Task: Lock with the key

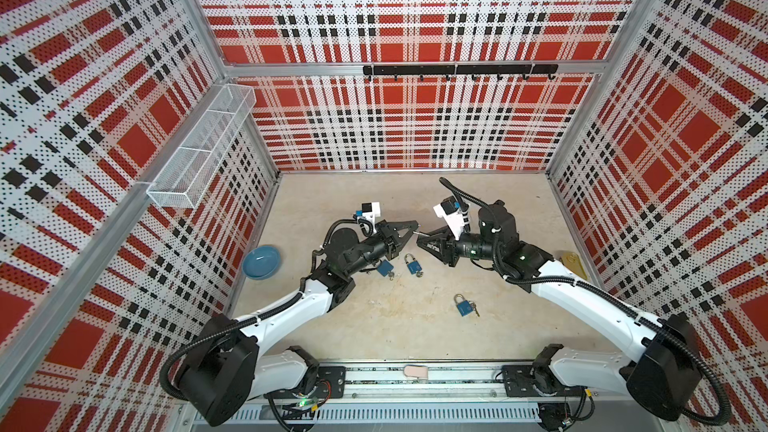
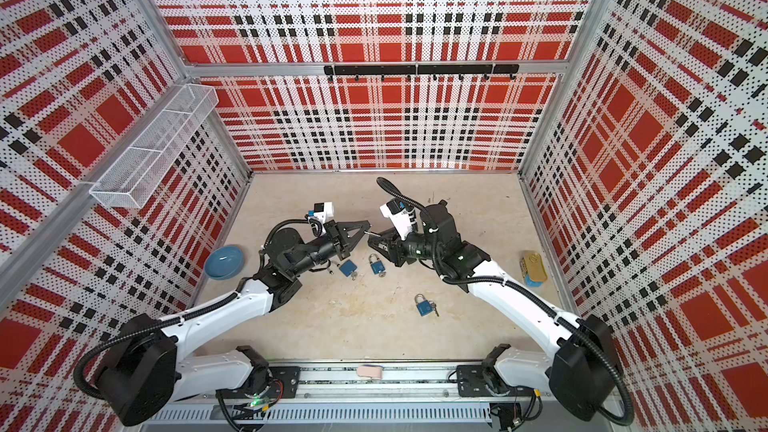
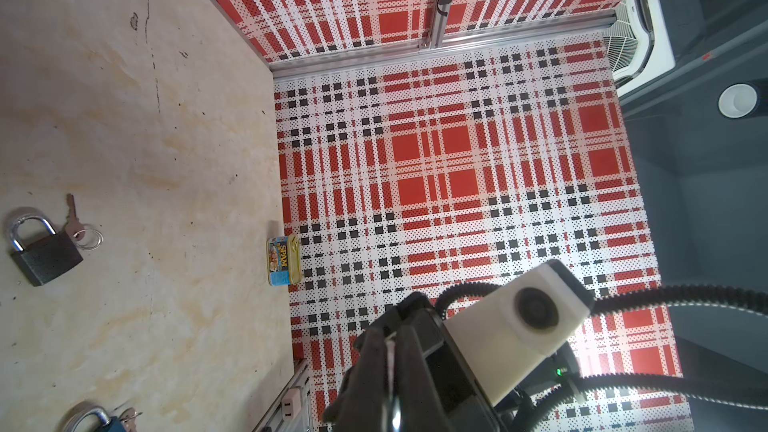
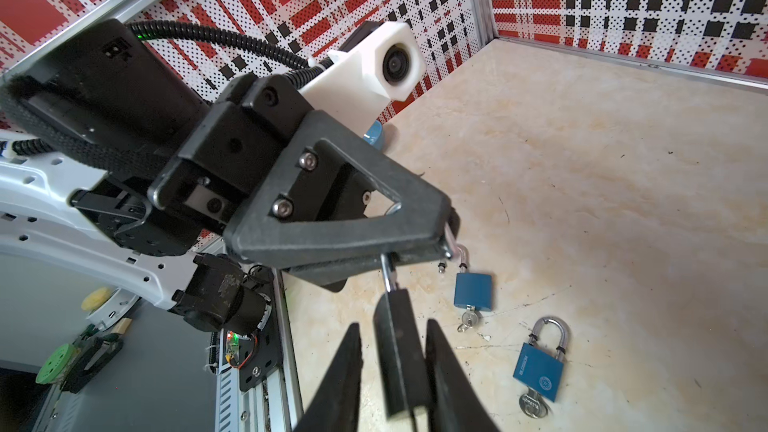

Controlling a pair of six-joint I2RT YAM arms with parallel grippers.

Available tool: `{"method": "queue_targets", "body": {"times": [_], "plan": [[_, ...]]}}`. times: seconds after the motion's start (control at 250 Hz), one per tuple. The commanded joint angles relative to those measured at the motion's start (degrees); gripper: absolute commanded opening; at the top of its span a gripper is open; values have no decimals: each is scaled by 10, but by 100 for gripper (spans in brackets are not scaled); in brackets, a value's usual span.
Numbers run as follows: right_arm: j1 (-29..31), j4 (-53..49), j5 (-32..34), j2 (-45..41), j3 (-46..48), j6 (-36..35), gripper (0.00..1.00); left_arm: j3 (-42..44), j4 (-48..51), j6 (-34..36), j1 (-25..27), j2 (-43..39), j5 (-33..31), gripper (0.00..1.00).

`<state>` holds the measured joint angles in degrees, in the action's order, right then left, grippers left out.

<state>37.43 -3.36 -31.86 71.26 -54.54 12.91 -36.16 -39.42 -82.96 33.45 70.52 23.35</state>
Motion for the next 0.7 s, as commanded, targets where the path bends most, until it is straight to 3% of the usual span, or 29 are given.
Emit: {"method": "queue_targets", "body": {"times": [0.0,0.516,0.696], "plan": [[-4,22,-18,-14,-15,-5,22,-8,-22,-19,-6,-15,-1,0],[-10,42,-29,-13,-15,12,25,-7,-22,-19,-2,-10,4,0],[-11,43,-35,-10,-19,14,10,-6,-22,-19,-2,-9,3,0]]}}
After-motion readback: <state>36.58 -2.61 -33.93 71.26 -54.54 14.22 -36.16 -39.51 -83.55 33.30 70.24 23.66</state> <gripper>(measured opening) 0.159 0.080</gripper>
